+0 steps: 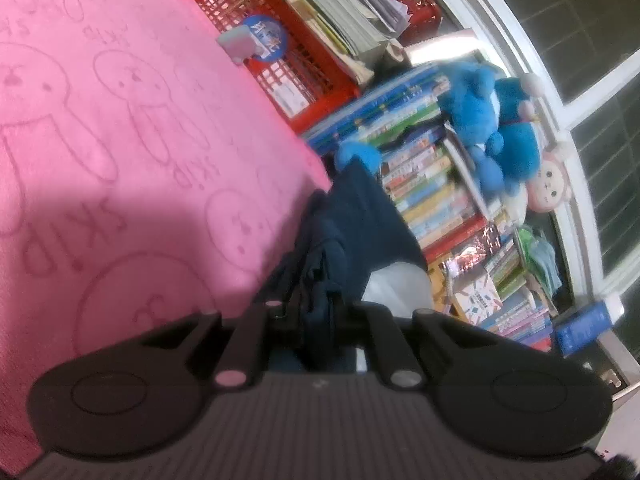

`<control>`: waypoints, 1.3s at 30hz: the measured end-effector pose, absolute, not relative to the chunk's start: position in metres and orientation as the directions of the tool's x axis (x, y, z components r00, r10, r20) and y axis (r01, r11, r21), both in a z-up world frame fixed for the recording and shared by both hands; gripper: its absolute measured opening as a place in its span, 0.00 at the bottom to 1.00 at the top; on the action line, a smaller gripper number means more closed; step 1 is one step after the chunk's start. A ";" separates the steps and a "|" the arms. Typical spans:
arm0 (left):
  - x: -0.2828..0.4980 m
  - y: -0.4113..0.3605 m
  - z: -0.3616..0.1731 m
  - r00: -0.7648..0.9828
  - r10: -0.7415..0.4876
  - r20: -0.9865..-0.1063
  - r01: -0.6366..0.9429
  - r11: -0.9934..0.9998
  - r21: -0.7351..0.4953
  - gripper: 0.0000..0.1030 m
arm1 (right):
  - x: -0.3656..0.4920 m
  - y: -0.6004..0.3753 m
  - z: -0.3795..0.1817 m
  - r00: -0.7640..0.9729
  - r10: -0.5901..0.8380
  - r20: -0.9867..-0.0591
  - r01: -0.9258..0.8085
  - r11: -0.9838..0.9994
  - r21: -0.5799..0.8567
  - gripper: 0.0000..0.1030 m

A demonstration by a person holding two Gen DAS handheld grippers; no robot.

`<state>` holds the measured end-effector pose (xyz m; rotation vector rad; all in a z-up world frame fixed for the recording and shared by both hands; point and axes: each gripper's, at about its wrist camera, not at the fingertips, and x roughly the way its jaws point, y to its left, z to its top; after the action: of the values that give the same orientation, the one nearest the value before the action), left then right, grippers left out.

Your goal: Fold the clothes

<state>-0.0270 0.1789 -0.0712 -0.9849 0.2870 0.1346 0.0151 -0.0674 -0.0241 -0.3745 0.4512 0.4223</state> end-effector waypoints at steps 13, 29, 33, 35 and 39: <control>-0.039 0.171 -0.072 0.945 -0.054 -0.322 -0.227 0.600 -0.767 0.10 | 0.004 -0.077 -0.020 0.871 0.269 -0.411 -0.408 0.862 -0.301 0.14; -0.079 0.190 -0.069 0.933 -0.044 -0.358 -0.232 0.688 -0.688 0.13 | 0.013 -0.131 -0.008 0.654 0.509 -0.560 -0.669 0.735 -0.114 0.29; -0.085 0.212 -0.050 0.908 -0.028 -0.418 -0.265 0.734 -0.626 0.13 | 0.021 -0.177 0.019 0.555 0.588 -0.588 -0.704 0.709 0.044 0.40; -0.074 0.220 -0.029 0.904 -0.107 -0.413 -0.193 0.761 -0.619 0.14 | 0.035 -0.200 0.036 0.543 0.613 -0.574 -0.676 0.725 0.134 0.46; 0.000 0.215 0.020 0.837 -0.370 -0.402 0.003 0.739 -0.674 0.40 | 0.092 -0.212 0.052 0.532 0.661 -0.529 -0.612 0.732 0.299 0.61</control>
<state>0.0002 0.2149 0.0200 -0.7177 0.5503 -0.2163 0.0920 -0.2117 0.0522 0.0800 0.6644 0.7602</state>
